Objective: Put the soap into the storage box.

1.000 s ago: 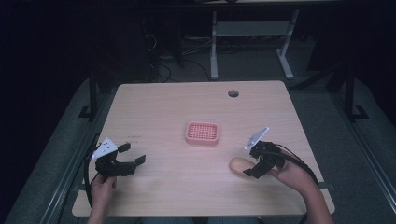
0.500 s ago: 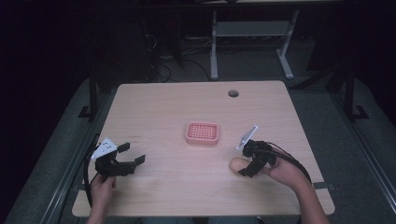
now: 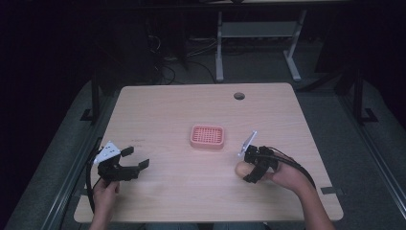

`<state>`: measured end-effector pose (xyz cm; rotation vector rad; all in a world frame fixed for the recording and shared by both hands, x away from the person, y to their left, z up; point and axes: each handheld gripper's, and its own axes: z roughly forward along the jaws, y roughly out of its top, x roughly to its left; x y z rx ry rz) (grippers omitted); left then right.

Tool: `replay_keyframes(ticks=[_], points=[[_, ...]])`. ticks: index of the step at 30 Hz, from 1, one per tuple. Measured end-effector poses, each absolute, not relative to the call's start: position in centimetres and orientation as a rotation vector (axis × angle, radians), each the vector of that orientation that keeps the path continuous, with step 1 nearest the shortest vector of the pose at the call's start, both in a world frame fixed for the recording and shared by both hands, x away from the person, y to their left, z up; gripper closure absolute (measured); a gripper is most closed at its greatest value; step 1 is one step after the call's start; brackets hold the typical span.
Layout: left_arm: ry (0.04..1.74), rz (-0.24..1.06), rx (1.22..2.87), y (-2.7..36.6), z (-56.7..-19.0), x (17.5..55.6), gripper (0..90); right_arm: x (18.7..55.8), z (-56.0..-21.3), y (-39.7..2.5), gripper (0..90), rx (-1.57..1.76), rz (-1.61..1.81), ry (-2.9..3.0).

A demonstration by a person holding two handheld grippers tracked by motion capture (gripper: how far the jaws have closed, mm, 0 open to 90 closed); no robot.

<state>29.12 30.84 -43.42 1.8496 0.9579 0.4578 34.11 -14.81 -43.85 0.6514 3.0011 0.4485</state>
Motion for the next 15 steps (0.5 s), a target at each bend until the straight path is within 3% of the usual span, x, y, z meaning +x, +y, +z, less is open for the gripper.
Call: replay_keyframes(ticks=[15], points=[[0.96, 0.456, 1.844, 30.88, -43.41, 29.12, 14.3, 34.47, -44.34, -14.66, 29.3, 0.655, 0.419, 3.038]])
